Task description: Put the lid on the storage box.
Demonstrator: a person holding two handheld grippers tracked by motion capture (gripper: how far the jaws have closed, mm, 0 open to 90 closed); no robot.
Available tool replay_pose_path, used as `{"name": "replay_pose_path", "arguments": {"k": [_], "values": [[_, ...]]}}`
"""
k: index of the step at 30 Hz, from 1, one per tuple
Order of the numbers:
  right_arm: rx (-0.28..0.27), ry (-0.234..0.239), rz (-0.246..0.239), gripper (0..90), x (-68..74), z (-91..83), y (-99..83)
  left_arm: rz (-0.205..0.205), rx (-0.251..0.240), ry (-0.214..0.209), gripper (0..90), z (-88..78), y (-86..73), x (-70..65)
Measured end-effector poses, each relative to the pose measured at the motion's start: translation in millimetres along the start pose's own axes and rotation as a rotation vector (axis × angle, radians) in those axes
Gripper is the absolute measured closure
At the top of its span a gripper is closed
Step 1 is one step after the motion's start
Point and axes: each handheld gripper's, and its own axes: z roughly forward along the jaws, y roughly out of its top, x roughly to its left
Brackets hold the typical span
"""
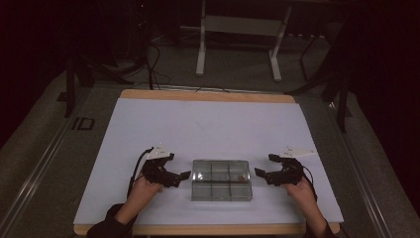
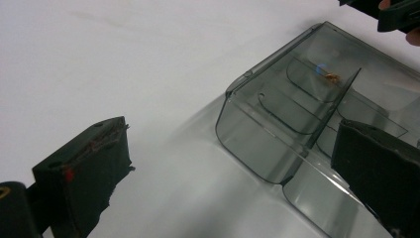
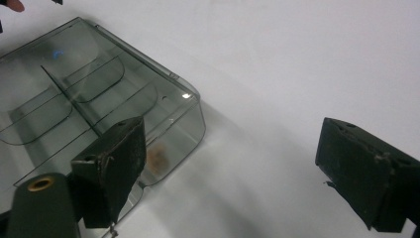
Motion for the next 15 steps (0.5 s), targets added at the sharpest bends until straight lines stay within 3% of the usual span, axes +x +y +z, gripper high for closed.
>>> {"name": "replay_pose_path", "arguments": {"k": [15], "values": [[0.002, -0.059, 0.026, 12.4, -11.5, -7.5, -12.4, 0.006, -0.004, 0.062, 2.1, -12.1, -10.4, 6.6]]}}
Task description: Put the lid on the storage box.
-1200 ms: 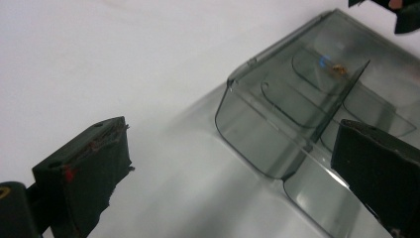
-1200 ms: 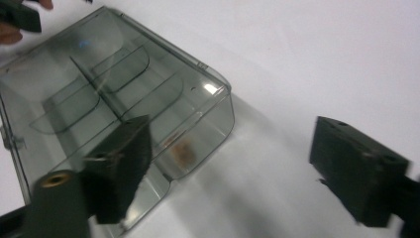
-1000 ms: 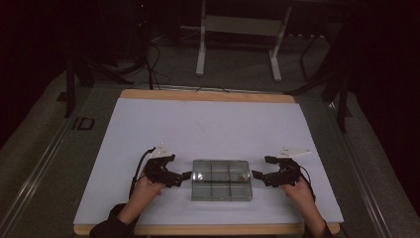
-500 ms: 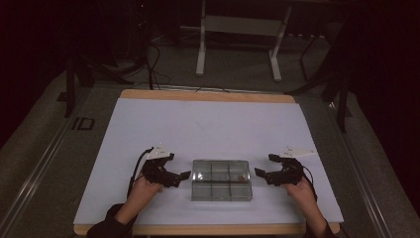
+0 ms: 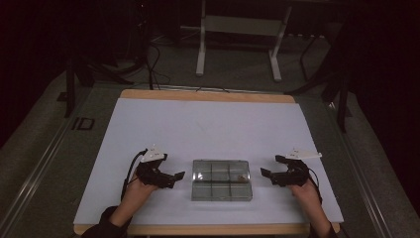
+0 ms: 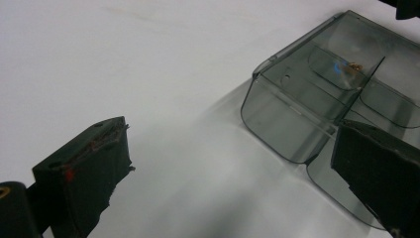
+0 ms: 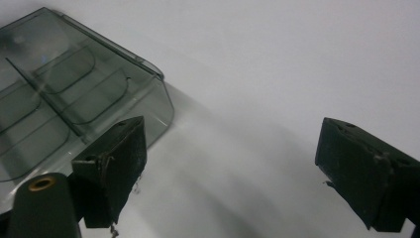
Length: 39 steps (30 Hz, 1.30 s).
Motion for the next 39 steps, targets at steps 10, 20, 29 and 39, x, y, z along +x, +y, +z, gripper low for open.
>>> {"name": "replay_pose_path", "arguments": {"k": [10, 20, 29, 39], "values": [[-0.008, -0.059, 0.017, 13.4, -10.6, -9.9, -11.4, -0.027, -0.014, 0.037, 2.1, -6.6, -9.7, 8.2], [-0.010, -0.120, 0.031, 13.4, -20.0, -21.1, -22.6, -0.040, -0.005, 0.074, 2.1, -13.2, -18.8, 14.2], [-0.017, -0.161, 0.072, 13.6, -30.0, -33.5, -35.9, -0.064, -0.017, 0.125, 2.1, -28.3, -27.3, 23.9], [-0.021, -0.239, 0.106, 13.6, -38.1, -45.5, -49.6, -0.080, -0.020, 0.176, 2.1, -38.7, -36.0, 30.7]]}}
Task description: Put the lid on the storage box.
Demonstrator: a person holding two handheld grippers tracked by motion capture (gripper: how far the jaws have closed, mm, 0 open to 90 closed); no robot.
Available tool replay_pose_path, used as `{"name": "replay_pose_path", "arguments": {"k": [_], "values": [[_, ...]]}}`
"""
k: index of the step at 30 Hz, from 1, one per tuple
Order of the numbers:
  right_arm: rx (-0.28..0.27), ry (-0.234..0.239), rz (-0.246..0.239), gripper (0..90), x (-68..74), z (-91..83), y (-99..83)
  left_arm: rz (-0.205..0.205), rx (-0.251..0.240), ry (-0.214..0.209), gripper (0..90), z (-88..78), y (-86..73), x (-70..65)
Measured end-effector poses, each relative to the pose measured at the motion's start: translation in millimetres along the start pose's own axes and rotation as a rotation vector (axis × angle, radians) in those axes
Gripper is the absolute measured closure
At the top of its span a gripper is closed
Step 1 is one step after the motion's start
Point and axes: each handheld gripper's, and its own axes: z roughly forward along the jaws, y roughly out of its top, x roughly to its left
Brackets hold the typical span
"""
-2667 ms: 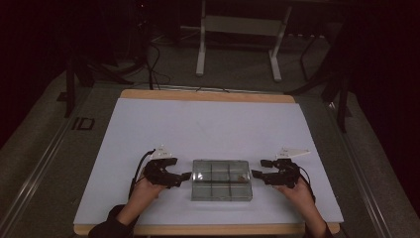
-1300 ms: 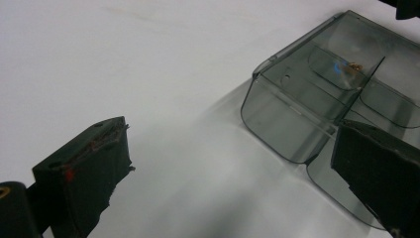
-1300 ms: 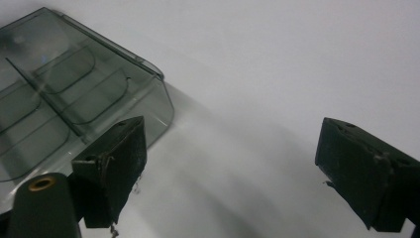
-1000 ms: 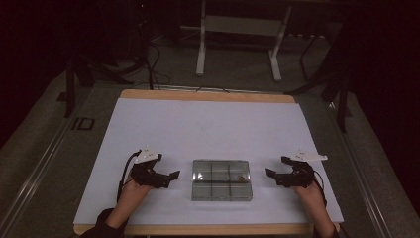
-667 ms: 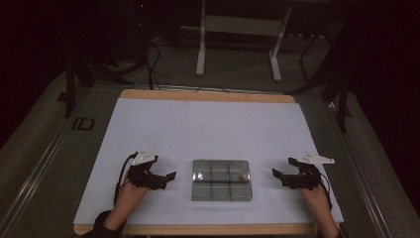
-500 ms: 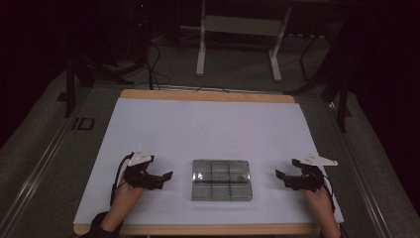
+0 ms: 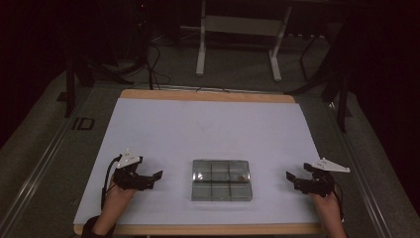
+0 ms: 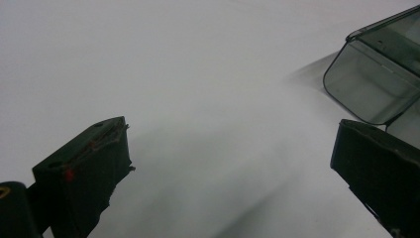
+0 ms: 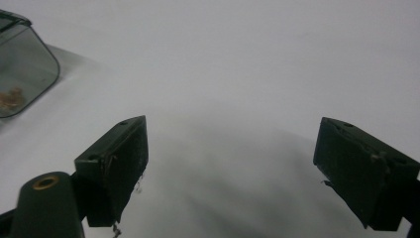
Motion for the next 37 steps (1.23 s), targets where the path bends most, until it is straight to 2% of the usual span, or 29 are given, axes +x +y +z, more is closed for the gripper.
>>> {"name": "replay_pose_path", "arguments": {"k": [12, 14, 23, 37], "values": [[-0.057, -0.052, 0.044, 13.5, -11.8, -9.2, -8.7, -0.005, -0.014, 0.060, 2.1, -2.9, -8.1, 5.0], [-0.061, -0.079, 0.036, 13.5, -11.9, -8.8, -10.6, -0.005, -0.025, 0.068, 2.1, -3.3, -8.9, 4.6], [-0.091, -0.136, 0.042, 13.6, -10.9, -8.2, -15.1, -0.018, -0.074, 0.102, 2.1, -6.7, -12.8, 5.8], [-0.087, -0.138, 0.062, 14.2, -12.8, -7.6, -15.7, 0.000, -0.095, 0.148, 2.1, -7.6, -14.9, 1.3]]}}
